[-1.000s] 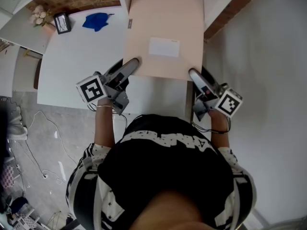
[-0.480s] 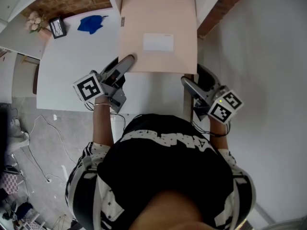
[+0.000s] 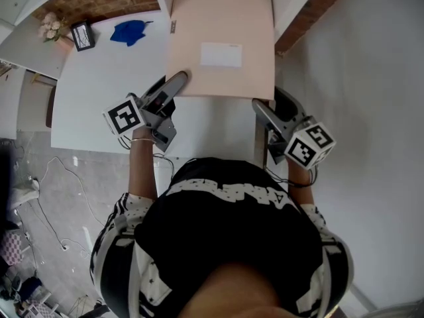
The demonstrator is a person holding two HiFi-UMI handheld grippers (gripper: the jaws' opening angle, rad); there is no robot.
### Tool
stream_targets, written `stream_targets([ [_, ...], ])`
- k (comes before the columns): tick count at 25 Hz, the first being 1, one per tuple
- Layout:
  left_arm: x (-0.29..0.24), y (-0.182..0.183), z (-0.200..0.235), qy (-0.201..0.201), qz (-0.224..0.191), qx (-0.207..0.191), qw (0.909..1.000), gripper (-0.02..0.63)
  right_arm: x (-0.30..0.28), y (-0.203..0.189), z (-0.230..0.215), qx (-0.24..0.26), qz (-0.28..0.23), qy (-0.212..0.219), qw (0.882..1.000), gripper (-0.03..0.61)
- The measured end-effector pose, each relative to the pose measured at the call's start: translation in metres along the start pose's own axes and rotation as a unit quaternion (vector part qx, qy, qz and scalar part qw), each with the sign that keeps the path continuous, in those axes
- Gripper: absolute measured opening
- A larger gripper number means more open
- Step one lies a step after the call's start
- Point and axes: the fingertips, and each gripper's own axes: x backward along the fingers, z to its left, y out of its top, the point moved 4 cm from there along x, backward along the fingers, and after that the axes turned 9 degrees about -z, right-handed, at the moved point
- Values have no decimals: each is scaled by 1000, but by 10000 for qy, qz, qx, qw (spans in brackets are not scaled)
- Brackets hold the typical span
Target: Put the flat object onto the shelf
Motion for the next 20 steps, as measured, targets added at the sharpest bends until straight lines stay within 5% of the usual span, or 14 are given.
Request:
stream_targets([
  [4, -1, 1, 3, 5, 24, -219, 9998, 351, -3, -3, -3, 4, 39, 14, 10000, 298],
  [9, 1, 8, 6, 157, -83, -958, 9952, 351, -7, -3, -5, 79, 55, 33, 9999, 298],
  [20, 4, 11, -7, -136, -128, -1527, 9881, 351, -7, 6, -7, -14, -240, 34, 9997, 296],
])
